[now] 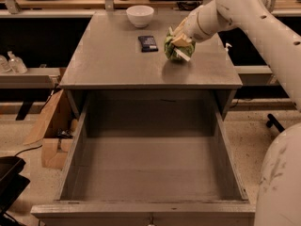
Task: Pick green jalapeno chip bag from top drawer and place on counter
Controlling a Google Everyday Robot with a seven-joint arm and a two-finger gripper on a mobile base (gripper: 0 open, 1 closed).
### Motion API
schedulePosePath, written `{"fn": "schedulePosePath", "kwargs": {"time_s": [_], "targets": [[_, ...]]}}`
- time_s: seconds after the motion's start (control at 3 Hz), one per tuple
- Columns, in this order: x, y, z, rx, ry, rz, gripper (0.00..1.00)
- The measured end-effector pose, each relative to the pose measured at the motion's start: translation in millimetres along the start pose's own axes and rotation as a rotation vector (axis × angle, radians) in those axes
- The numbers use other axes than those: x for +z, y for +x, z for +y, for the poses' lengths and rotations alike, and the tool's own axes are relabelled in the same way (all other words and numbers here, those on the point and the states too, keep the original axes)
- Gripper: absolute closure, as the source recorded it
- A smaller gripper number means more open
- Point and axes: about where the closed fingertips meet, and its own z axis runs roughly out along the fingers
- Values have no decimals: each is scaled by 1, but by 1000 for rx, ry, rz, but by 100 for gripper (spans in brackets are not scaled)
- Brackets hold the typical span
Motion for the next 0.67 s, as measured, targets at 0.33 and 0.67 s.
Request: {"fn": "schedulePosePath", "kwargs": {"time_s": [0.33, 0.67], "targets": [[3, 0, 2, 0, -5, -1, 16], [6, -1, 4, 0, -10, -1, 0]]}}
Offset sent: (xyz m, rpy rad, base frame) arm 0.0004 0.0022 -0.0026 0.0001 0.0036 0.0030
